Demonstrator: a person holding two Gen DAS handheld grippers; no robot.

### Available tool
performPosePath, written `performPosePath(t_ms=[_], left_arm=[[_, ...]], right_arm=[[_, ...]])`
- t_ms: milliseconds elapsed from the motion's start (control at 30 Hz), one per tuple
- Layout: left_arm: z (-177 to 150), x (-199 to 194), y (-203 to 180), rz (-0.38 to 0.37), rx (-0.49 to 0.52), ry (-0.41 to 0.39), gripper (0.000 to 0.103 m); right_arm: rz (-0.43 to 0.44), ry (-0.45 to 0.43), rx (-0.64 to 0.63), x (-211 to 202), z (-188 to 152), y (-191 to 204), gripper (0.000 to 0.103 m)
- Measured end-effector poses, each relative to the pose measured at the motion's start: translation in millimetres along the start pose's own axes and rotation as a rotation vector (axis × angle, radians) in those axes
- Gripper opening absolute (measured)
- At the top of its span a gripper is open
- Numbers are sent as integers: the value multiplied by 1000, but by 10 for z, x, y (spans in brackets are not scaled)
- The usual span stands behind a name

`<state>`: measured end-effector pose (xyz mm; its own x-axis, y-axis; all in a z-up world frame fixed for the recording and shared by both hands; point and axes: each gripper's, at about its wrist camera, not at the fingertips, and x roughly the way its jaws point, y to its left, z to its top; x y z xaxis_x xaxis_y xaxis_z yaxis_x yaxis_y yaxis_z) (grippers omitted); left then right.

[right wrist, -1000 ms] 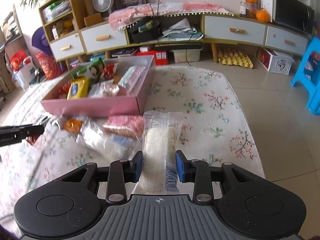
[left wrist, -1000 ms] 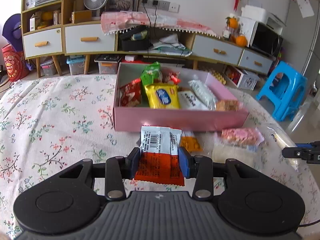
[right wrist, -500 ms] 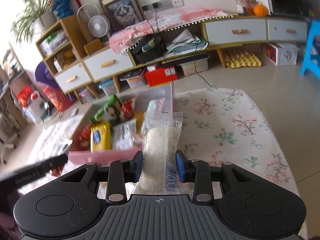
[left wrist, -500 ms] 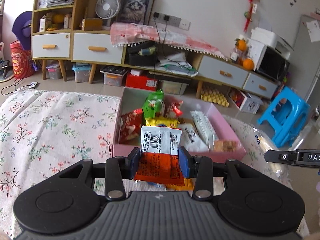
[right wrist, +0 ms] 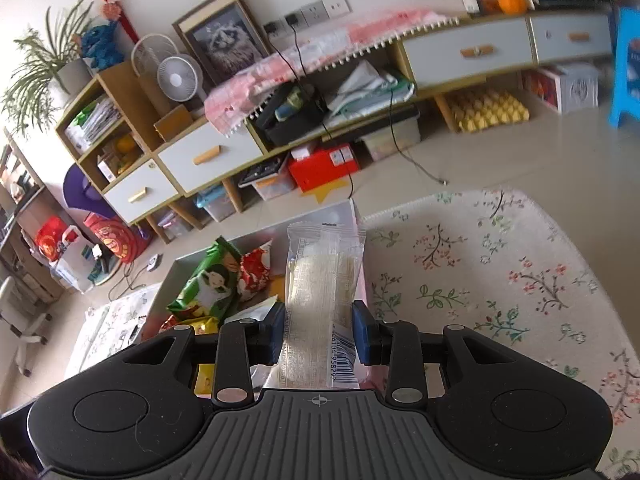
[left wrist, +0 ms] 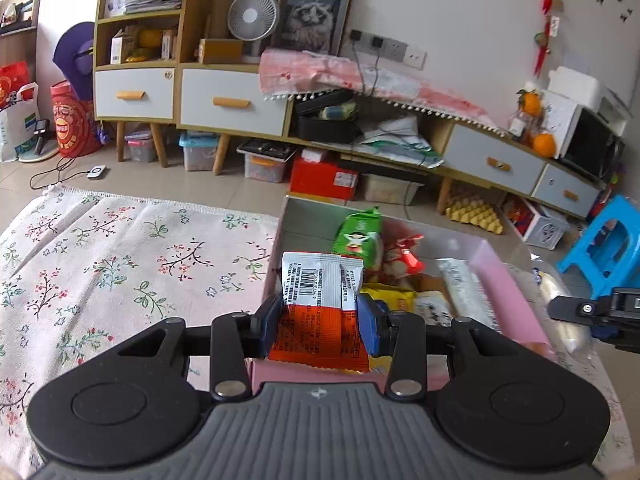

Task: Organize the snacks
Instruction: 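Lift both held snacks and carry them over the pink box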

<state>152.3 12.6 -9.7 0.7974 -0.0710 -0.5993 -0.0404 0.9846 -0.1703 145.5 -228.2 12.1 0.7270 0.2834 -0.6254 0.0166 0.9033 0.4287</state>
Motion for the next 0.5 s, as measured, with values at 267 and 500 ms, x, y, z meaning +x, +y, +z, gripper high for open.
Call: performPosePath(t_ms=[267,500], left_arm=[[-38,107,5,14,19,14,38],[-27,107,-18,17,57,12,40]], right_arm=[[65,41,42,210,50,-115,33],[63,44,26,289,39,-93,38]])
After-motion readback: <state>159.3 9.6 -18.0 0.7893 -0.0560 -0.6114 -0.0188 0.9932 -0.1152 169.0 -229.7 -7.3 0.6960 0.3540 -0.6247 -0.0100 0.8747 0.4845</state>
